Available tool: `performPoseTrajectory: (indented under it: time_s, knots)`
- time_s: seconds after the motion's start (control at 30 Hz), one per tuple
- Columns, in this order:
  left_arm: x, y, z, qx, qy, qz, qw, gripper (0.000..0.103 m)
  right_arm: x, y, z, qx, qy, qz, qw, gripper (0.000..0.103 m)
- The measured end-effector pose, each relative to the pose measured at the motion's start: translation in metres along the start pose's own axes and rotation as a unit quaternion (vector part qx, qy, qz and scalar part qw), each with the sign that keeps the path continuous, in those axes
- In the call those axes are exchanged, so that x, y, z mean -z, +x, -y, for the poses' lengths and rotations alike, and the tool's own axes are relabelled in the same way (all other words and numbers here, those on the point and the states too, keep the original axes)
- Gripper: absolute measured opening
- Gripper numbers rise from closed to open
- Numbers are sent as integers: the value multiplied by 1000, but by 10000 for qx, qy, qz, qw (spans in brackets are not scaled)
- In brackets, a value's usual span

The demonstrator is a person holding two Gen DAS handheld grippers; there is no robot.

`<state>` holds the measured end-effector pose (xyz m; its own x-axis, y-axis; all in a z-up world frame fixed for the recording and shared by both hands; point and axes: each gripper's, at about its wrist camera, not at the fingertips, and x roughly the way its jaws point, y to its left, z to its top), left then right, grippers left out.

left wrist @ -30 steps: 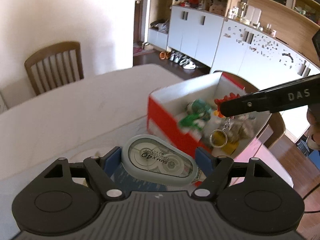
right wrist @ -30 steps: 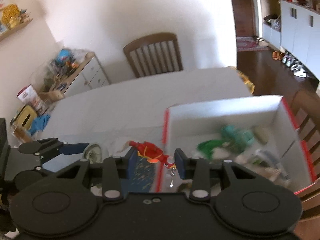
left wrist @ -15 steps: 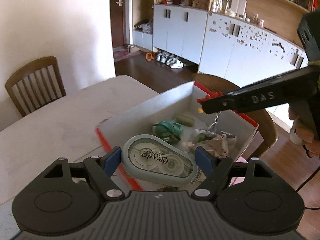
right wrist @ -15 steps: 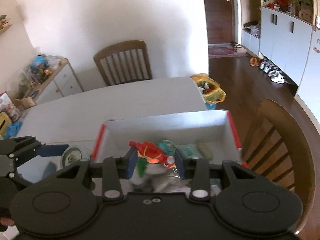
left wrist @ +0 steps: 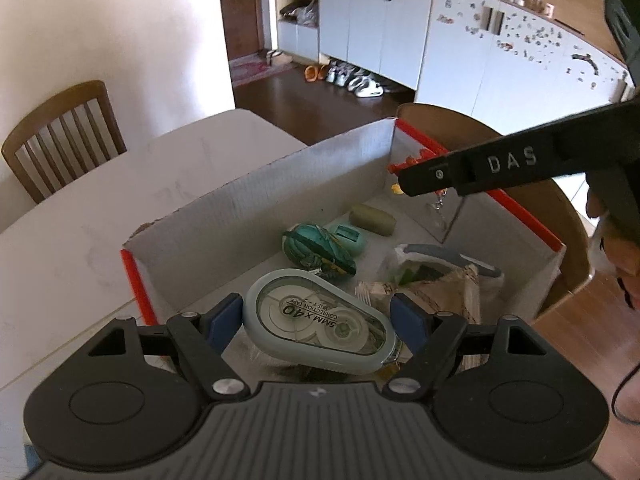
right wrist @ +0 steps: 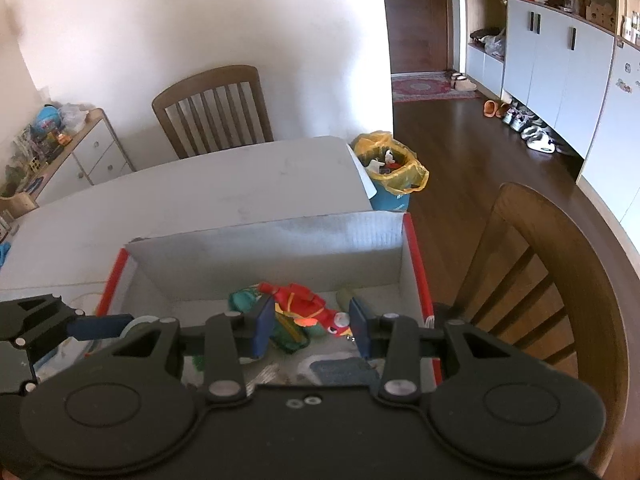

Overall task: Organize objects
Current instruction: 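Carry the tape dispenser and fish keychain over the red box, then open both tools to drop the dispenser and keychain into the box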

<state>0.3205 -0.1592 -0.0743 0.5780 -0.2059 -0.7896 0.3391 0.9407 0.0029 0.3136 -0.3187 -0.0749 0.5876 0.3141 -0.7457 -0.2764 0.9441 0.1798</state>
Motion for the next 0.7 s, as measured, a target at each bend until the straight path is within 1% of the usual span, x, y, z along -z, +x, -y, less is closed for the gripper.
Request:
performPoseTrajectory:
  time_s: [0.1,0.27,0.3,0.33,0.43,0.57,0.7]
  knots:
    - [-4,14,1,-6,-37,-93,9999,81,2,12,1,-20,-6,-184,9998,39]
    - [-8,35,-1,-38,-141,-304,9994,80,16,30,3,51,-124,-481,9988,39]
    - [-8,38,-1,-44,-153,-339,9993,75,18,32,3,35,-130,-521,9986,39]
    - [-8,41,-1,-51,-155,-379,9991,72,20,34,3,17,-148,-559,9983,39]
    - [-9,47,-3,-60,-186,-456,9988,72,23,40,1,-1,-245,-733,9970,40]
    - [-8,55,-4,-50,-195,-565,9982,72,24,44,3,-38,-274,-803,9964,40]
    - [-5,58,-9,-16,-306,-632,9975,72,22,43,7,-85,-228,-805,9965,41]
